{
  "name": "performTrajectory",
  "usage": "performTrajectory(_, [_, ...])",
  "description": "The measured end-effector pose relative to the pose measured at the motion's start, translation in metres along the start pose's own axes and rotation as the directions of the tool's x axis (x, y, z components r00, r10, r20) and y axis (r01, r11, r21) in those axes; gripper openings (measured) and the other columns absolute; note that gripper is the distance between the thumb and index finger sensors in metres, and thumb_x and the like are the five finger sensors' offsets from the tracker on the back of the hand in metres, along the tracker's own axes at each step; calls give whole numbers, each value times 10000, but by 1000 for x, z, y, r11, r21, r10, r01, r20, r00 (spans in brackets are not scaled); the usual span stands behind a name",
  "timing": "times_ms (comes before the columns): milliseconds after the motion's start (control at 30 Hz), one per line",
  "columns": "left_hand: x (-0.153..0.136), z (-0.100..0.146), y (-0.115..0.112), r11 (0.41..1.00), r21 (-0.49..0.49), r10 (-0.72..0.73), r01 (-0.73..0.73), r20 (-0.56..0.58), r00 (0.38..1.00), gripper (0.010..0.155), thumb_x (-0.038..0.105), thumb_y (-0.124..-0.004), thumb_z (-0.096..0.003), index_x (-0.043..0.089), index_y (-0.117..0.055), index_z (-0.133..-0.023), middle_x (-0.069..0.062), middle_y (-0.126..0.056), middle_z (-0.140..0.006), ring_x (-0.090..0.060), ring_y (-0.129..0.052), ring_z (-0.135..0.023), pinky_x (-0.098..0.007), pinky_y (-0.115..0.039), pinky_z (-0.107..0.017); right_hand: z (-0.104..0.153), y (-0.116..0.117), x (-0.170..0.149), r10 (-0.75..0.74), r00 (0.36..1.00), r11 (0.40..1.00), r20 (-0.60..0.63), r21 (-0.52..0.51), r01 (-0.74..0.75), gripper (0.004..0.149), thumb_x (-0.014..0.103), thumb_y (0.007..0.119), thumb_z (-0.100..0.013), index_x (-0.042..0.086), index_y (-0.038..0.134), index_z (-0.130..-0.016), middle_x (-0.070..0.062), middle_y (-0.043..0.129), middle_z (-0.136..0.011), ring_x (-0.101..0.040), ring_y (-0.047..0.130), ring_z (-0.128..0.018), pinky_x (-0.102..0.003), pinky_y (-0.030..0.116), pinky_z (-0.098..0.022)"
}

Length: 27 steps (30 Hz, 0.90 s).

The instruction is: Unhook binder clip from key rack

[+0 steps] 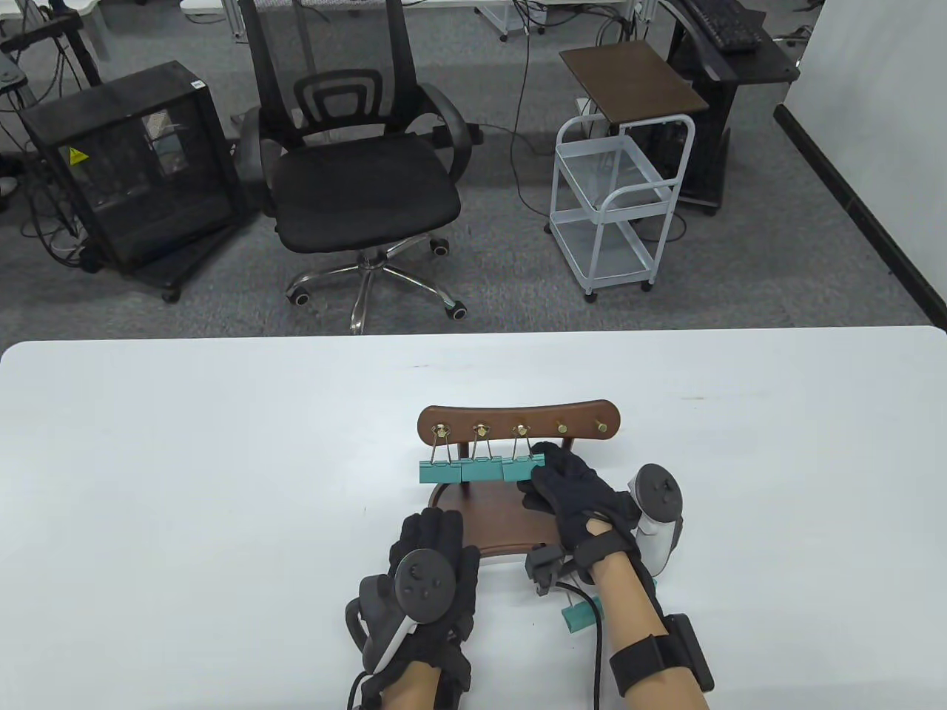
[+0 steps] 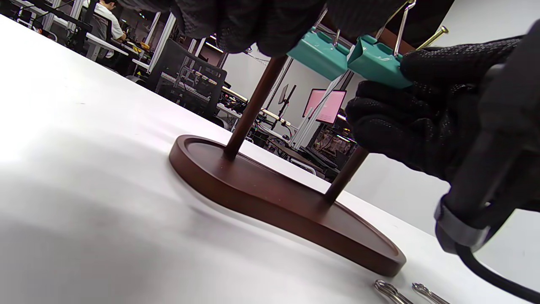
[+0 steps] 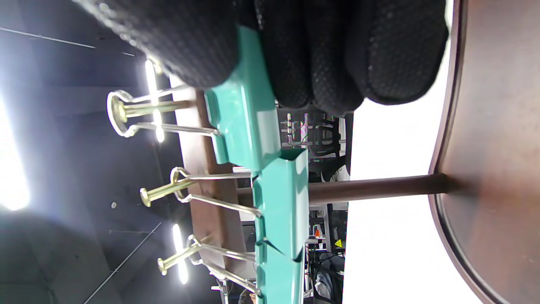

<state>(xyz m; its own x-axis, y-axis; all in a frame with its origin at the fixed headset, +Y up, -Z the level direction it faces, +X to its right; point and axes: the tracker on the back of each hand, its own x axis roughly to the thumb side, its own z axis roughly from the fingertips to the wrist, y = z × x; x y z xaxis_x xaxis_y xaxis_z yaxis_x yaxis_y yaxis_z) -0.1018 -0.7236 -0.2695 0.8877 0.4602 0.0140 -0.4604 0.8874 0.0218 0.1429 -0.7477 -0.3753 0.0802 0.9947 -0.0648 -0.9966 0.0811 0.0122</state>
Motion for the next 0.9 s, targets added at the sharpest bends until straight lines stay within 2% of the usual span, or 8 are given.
performTrajectory(367, [0, 0, 0, 1000, 1, -1, 1, 0, 1000, 624, 529, -583, -545, 282, -574, -1117, -31, -521, -1195, -296, -444, -1112, -504, -463, -758, 4, -2, -1, -34, 999, 999, 3, 21, 34, 547, 343, 842, -374, 213, 690, -883, -171, 862, -807, -381, 908, -675, -444, 848, -482])
performTrajectory(767, [2, 1, 0, 1000, 7, 14, -14, 12, 1000, 623, 527, -584, -544, 282, -574, -1117, -33, -522, -1195, -296, -445, -1112, -505, -464, -757, 29, -5, 7, -3, 1000, 992, 15, 124, 2, 531, 362, 867, -356, 217, 722, -846, -172, 899, -768, -372, 949, -633, -437, 877, -447])
performTrajectory(900, [2, 1, 0, 1000, 8, 22, -22, 11, 1000, 626, 527, -585, -544, 281, -573, -1119, -31, -521, -1195, -296, -443, -1112, -505, -464, -757, 41, -10, 11, 25, 999, 992, 27, 126, -28, 533, 384, 884, -345, 207, 741, -826, -165, 928, -737, -362, 978, -599, -428, 898, -417])
